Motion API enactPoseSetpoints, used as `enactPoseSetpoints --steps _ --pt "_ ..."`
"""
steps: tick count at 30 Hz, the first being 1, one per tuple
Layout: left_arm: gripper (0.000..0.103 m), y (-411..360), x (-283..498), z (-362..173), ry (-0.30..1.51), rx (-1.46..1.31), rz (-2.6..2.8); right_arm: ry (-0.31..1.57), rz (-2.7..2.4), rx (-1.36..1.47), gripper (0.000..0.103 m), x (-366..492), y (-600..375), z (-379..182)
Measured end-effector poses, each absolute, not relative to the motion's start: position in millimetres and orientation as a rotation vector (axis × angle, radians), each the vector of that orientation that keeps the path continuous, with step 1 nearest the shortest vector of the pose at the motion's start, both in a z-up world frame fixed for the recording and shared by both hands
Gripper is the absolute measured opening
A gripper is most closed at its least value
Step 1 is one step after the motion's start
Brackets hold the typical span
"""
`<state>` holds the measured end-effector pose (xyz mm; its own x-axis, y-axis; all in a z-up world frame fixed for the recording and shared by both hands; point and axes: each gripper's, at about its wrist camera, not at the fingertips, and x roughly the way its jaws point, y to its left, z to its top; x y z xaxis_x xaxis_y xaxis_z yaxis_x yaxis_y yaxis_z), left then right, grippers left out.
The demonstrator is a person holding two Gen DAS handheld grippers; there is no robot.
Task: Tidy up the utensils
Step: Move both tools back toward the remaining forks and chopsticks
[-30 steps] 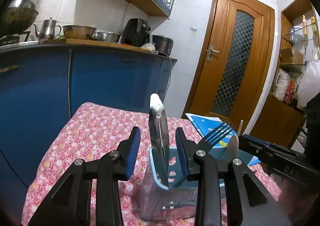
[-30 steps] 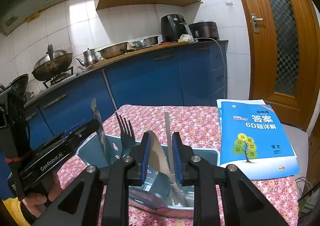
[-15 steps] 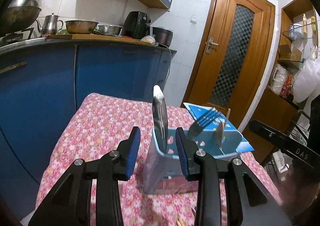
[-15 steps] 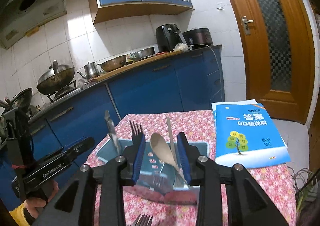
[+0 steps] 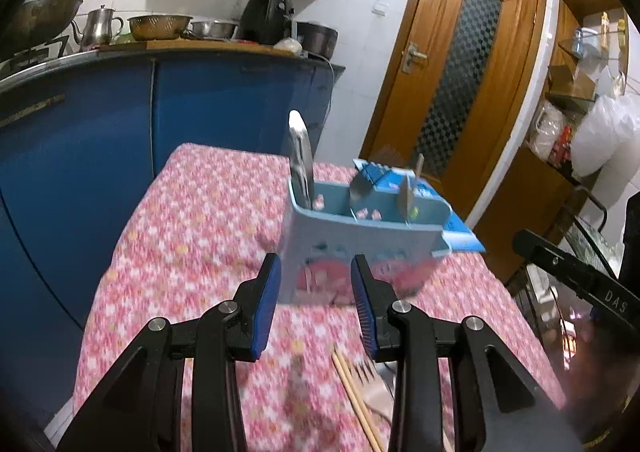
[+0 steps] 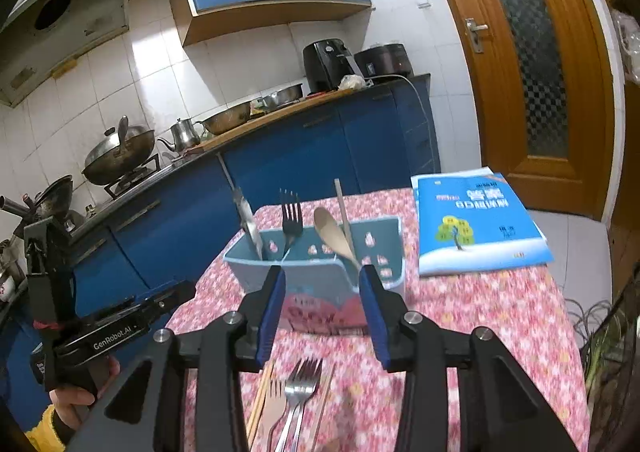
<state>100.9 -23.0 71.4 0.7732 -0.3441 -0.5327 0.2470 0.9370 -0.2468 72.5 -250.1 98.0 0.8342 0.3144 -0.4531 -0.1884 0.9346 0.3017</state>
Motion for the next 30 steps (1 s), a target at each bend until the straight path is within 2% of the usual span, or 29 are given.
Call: enactPoseSetpoints --steps 30 --pt "0.037 -64 51 11 0.920 -0.080 -0.331 0.660 0.202 0.307 0.050 8 -269 40"
